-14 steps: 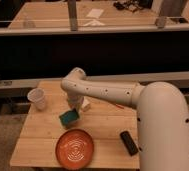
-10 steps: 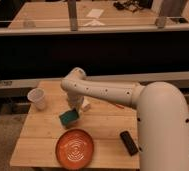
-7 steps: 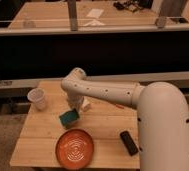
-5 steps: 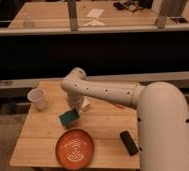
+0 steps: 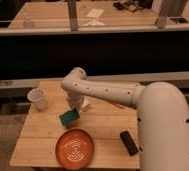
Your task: Wipe the white sponge on the table
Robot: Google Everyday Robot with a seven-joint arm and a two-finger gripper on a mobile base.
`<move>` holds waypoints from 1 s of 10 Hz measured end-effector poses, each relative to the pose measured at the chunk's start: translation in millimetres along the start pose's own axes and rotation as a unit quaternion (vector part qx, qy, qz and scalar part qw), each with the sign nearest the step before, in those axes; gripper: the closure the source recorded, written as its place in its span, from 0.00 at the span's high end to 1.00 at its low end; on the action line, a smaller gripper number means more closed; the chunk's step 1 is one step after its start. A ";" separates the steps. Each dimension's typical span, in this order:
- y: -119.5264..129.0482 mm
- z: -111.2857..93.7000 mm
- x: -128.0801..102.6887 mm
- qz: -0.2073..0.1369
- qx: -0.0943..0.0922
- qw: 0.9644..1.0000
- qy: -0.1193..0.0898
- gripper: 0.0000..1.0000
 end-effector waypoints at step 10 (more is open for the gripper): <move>-2.7 0.2 -2.3 0.003 0.000 1.000 0.000 0.04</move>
